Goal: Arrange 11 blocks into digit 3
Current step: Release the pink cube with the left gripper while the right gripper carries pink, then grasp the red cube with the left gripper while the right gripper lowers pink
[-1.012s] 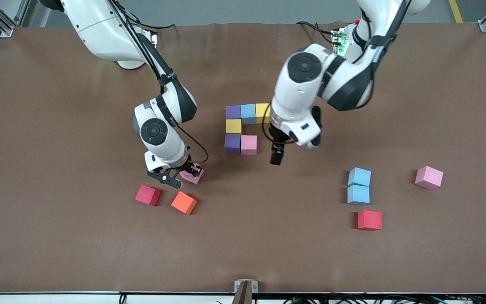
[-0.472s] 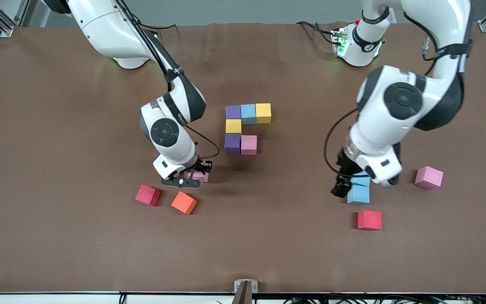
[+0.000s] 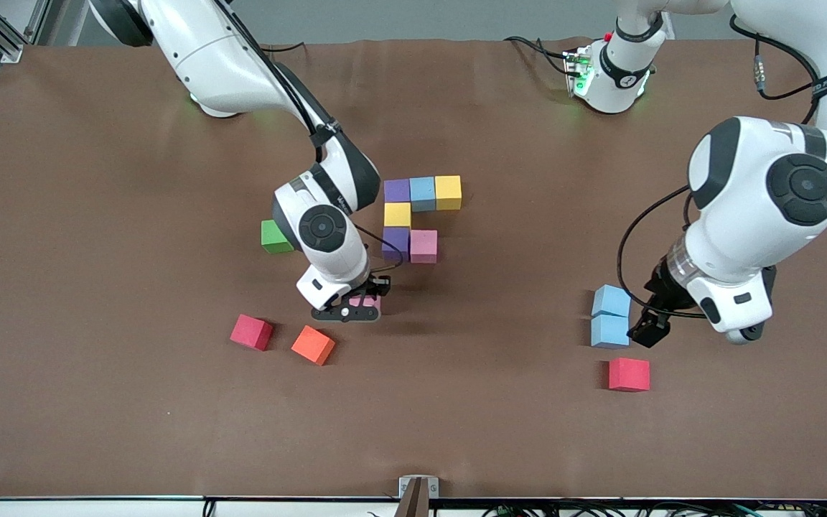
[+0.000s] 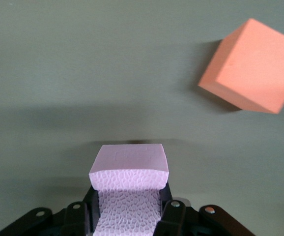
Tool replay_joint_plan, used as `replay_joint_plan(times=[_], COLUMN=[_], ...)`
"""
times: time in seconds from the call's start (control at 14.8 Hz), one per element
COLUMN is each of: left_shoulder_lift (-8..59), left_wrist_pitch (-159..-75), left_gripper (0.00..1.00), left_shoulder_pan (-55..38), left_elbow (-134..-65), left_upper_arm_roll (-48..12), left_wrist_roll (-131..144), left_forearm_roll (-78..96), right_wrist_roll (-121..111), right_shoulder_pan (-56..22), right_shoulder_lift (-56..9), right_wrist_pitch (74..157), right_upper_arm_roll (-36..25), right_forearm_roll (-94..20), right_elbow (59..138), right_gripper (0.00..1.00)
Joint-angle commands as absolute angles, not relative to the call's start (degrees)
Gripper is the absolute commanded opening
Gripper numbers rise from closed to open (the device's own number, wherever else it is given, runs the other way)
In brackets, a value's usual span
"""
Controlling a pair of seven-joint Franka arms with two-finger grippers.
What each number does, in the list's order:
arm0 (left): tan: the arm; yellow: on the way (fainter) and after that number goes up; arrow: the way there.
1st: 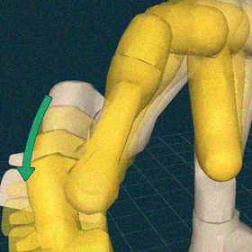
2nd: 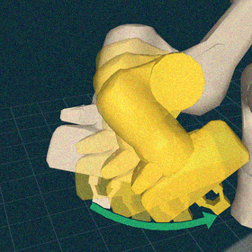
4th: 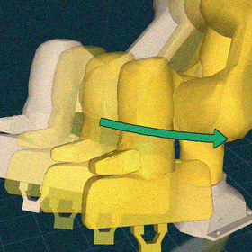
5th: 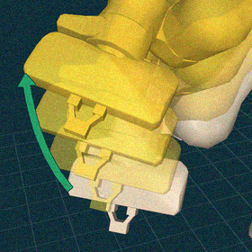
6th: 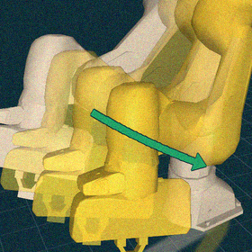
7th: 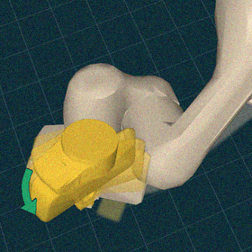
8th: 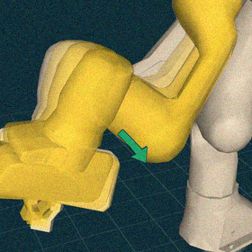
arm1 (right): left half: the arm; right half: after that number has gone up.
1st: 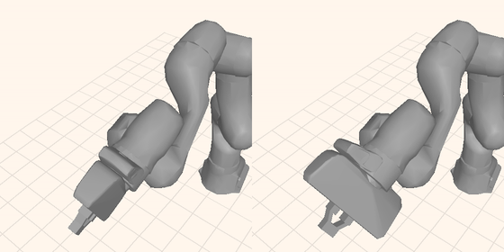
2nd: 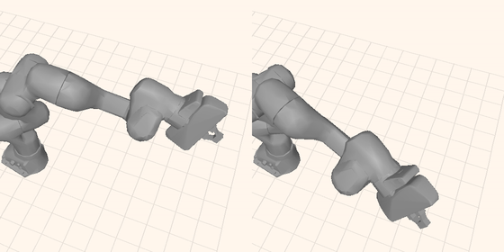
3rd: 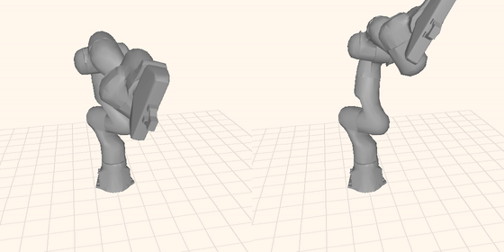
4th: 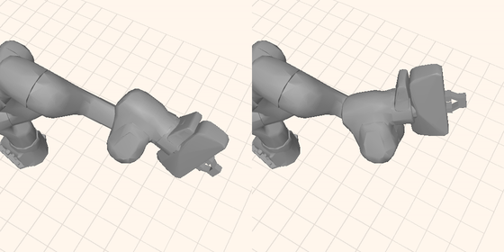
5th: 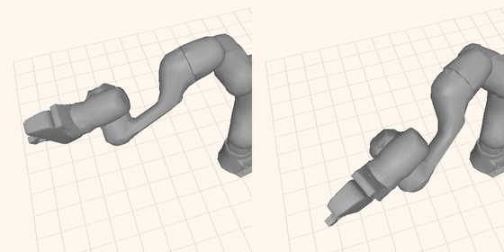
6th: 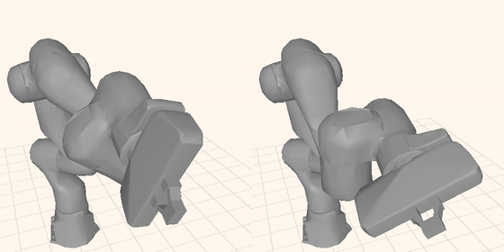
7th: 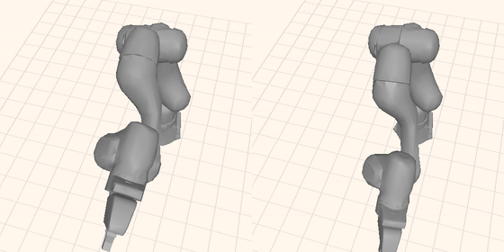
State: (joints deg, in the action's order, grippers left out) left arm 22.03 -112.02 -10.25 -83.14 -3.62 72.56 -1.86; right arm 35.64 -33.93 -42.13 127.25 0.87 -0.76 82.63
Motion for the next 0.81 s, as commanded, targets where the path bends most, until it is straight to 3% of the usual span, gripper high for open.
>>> replay_joint_plan(times=[0.0,0.74], left_shoulder_lift=[22.15,22.06], left_wrist_pitch=[-110.48,-108.9], left_gripper=[1.0,1.0], left_shoulder_pan=[-8.53,-3.43], left_elbow=[-82.09,-82.09], left_upper_arm_roll=[-4.13,-4.31], left_wrist_roll=[65.77,43.52], left_forearm_roll=[-2.99,-2.99], right_wrist_roll=[38.75,40.43], right_shoulder_pan=[-35.59,-38.5], right_shoulder_lift=[-45.96,-46.58], right_wrist_pitch=[126.3,123.58], right_upper_arm_roll=[0.62,0.62], right_forearm_roll=[-0.18,-0.7], right_elbow=[77.44,77.43], right_gripper=[0.0,0.0])
